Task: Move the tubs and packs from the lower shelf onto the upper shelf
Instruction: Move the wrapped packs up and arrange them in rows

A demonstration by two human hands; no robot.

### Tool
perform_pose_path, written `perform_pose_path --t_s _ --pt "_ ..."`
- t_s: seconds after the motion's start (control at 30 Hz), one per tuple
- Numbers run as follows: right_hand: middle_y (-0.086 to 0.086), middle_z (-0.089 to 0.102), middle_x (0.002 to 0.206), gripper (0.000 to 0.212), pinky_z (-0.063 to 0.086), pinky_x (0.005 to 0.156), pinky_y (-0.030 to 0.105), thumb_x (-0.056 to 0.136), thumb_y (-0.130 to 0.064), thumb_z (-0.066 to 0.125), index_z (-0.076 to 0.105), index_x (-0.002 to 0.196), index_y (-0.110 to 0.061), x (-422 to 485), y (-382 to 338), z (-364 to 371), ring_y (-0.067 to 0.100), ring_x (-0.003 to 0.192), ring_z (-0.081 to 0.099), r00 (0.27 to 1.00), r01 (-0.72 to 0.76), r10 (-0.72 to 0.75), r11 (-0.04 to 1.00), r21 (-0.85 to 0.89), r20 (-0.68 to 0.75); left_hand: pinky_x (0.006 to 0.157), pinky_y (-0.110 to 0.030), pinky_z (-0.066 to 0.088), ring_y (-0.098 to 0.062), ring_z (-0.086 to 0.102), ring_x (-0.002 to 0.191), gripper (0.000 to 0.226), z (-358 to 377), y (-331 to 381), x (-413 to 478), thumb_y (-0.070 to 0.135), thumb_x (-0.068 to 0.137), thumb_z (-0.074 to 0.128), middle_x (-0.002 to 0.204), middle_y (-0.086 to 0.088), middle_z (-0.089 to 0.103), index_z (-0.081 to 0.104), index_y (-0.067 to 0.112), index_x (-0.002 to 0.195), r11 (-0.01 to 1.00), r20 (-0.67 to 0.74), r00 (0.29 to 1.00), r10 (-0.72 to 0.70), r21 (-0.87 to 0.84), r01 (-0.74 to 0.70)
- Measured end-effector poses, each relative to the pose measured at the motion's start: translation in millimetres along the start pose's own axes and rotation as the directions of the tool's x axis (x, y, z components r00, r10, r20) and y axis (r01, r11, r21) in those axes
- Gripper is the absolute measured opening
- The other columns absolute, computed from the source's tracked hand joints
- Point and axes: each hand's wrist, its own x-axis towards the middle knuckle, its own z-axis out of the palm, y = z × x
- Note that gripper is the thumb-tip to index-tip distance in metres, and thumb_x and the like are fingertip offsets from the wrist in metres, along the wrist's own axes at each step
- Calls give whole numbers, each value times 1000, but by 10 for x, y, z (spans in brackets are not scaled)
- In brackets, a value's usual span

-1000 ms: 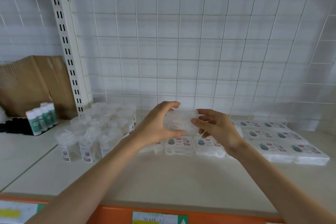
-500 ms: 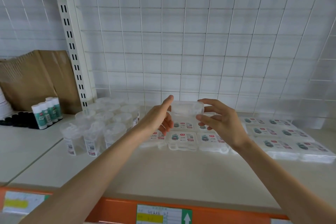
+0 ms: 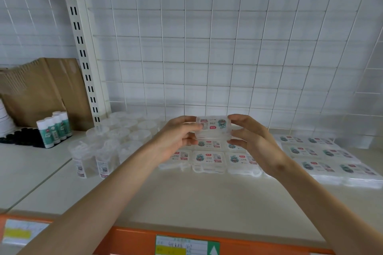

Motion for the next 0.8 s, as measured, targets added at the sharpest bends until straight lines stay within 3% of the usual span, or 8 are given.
perform_pose_path --t_s 0.13,0.3,0.4,0.57,0.67,0.73,0.8 --pt "8 71 112 28 55 86 40 95 -19 60 59 123 -18 0 -10 37 28 104 66 999 -46 48 995 89 -18 65 -26 50 -18 65 84 27 -4 -10 9 6 88 68 99 -7 74 65 12 115 998 33 999 -7 66 5" --pt "15 71 107 29 54 77 33 94 -17 60 60 124 -18 -16 -4 79 21 87 66 990 -118 117 993 -2 76 77 -31 48 -15 66 90 28 -5 -33 2 10 91 65 104 -4 75 67 18 117 986 63 998 12 165 -22" --pt "13 73 103 32 54 72 27 94 -8 59 57 125 -17 -31 -6 103 20 88 70 984 -125 125 992 -10 128 81 -34 48 -17 66 96 24 -6 -38 1 15 90 68 103 -2 75 68 18 114 983 60 997 41 174 -51" --pt "11 72 108 41 57 79 34 91 -1 60 50 130 -13 -32 -17 98 27 99 71 985 -116 109 992 45 130 85 -38 49 -23 68 100 34 0 -24 -14 29 91 68 111 -6 73 64 14 121 978 103 994 47 197 -66" --pt "11 70 115 49 57 86 40 89 -3 66 47 133 -12 -18 3 86 26 104 69 989 -110 102 991 75 111 80 -32 52 -22 69 97 34 23 -38 -33 21 91 69 110 -8 73 62 13 123 974 139 990 21 220 -52" --pt "11 68 119 52 57 86 37 87 -6 69 46 133 -14 -18 21 79 23 105 69 991 -103 96 992 71 98 79 -31 52 -20 69 94 30 37 -51 -45 18 92 68 107 -7 73 62 14 121 973 140 989 39 219 -69" --pt "5 64 122 59 56 85 30 84 -12 74 45 135 -21 -24 35 84 14 107 67 996 -59 61 997 -42 59 77 -30 51 -16 67 88 22 43 -54 -47 17 95 64 103 -5 74 65 17 116 967 105 992 74 234 -97"
